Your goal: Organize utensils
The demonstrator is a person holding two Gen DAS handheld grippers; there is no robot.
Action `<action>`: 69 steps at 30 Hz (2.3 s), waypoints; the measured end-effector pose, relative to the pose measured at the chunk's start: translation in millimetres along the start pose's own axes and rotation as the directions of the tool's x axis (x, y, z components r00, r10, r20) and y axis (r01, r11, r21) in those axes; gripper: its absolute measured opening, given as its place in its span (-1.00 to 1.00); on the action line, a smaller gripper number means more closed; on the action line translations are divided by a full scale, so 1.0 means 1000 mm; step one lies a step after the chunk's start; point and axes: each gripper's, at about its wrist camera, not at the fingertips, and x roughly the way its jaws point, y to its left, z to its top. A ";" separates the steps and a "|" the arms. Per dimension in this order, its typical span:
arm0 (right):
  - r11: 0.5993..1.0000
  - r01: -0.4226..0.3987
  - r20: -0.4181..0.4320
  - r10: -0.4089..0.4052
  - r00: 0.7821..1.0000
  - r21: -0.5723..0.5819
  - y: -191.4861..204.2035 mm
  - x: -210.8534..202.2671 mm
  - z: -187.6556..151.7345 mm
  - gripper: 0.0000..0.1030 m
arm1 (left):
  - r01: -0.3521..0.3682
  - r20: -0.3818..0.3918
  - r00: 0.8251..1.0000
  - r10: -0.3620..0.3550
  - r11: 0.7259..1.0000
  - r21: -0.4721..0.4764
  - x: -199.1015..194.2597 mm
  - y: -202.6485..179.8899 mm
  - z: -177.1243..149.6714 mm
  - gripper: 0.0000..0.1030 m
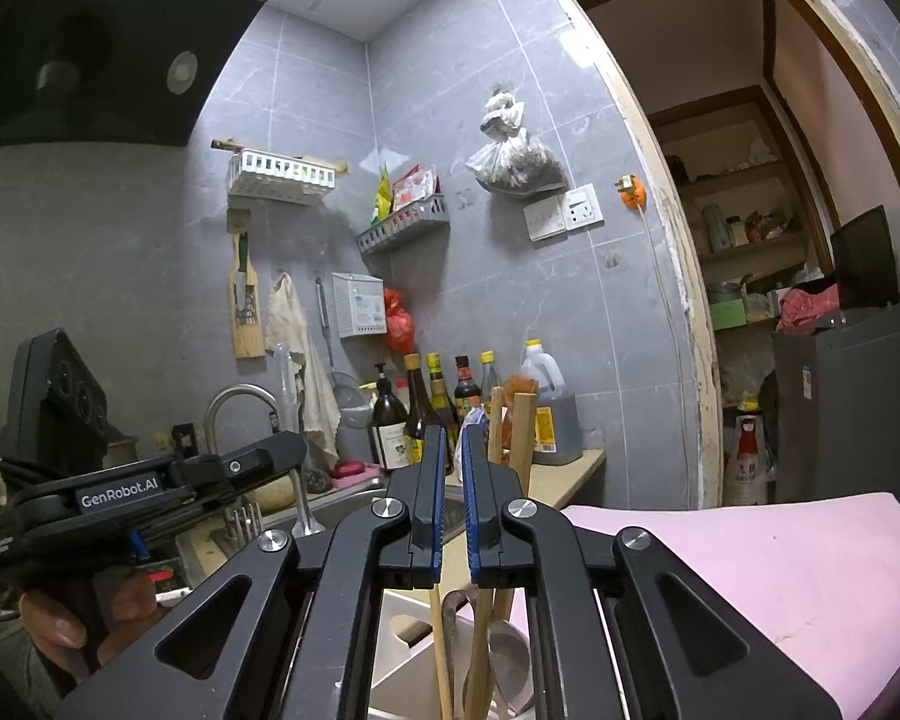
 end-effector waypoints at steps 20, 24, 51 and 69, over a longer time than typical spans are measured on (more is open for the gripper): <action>0.999 0.041 -0.002 -0.041 0.999 -0.025 -0.003 -0.026 0.008 -0.73 | -0.109 -0.072 0.991 0.111 0.993 0.036 -0.003 -0.001 -0.008 -0.34; 0.997 0.067 -0.002 -0.067 0.998 -0.022 -0.008 -0.036 0.011 -0.70 | -0.120 -0.063 0.991 0.122 0.992 0.041 -0.008 -0.010 -0.006 -0.32; 0.905 0.423 -0.086 -0.426 0.901 -0.046 -0.028 -0.158 0.021 0.40 | -0.186 -0.054 0.978 0.200 0.962 0.200 -0.036 -0.098 -0.057 0.87; 0.817 0.561 -0.119 -0.575 0.809 -0.132 -0.001 -0.235 0.000 1.00 | -0.199 -0.068 0.972 0.224 0.945 0.260 -0.087 -0.123 -0.101 0.91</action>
